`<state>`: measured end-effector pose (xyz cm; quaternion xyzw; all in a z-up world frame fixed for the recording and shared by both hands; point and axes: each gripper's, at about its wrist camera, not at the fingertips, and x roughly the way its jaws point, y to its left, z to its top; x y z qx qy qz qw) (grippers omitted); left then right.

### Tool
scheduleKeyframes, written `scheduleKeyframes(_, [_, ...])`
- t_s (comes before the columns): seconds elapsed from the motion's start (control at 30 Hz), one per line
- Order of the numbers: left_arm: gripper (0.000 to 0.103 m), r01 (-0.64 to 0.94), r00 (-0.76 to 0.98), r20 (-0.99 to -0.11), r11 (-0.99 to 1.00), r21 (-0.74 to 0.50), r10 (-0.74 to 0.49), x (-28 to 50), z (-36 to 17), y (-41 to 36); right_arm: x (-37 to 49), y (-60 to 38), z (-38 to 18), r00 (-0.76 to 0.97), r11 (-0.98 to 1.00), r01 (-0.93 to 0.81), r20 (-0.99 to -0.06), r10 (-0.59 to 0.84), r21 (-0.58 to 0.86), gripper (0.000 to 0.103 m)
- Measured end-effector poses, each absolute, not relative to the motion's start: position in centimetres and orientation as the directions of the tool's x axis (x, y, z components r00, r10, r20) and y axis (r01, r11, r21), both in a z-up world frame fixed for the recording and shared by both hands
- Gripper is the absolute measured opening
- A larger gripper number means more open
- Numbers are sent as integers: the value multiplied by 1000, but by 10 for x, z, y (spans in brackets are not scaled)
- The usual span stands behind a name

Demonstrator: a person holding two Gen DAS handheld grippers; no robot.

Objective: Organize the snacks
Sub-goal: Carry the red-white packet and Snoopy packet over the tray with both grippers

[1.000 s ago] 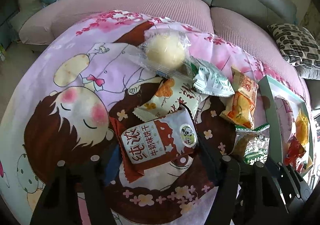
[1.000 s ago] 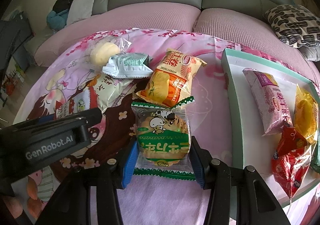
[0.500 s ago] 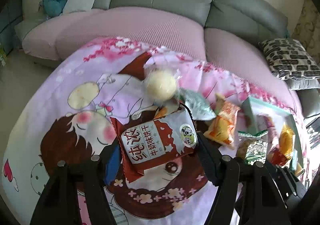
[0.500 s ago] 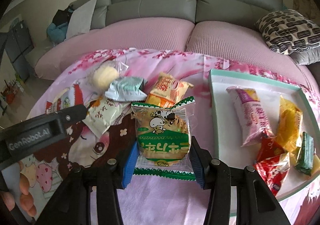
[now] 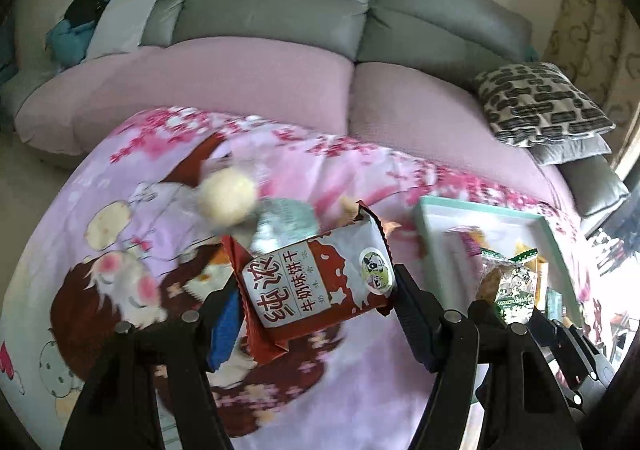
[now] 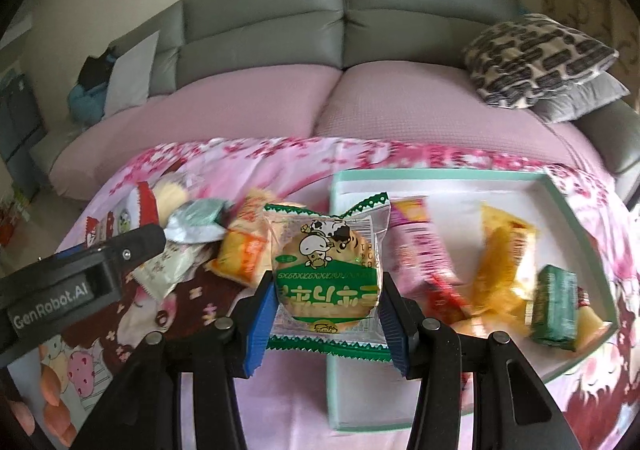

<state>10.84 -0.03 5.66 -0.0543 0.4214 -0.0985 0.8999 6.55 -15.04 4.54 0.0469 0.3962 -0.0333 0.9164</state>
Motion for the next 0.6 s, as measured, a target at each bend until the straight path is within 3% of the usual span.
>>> scheduleKeyframes(0.6, [71, 367, 577, -738, 918, -150, -351, 109, 45, -132, 37, -290, 44, 671, 919, 380, -715, -196, 105, 52])
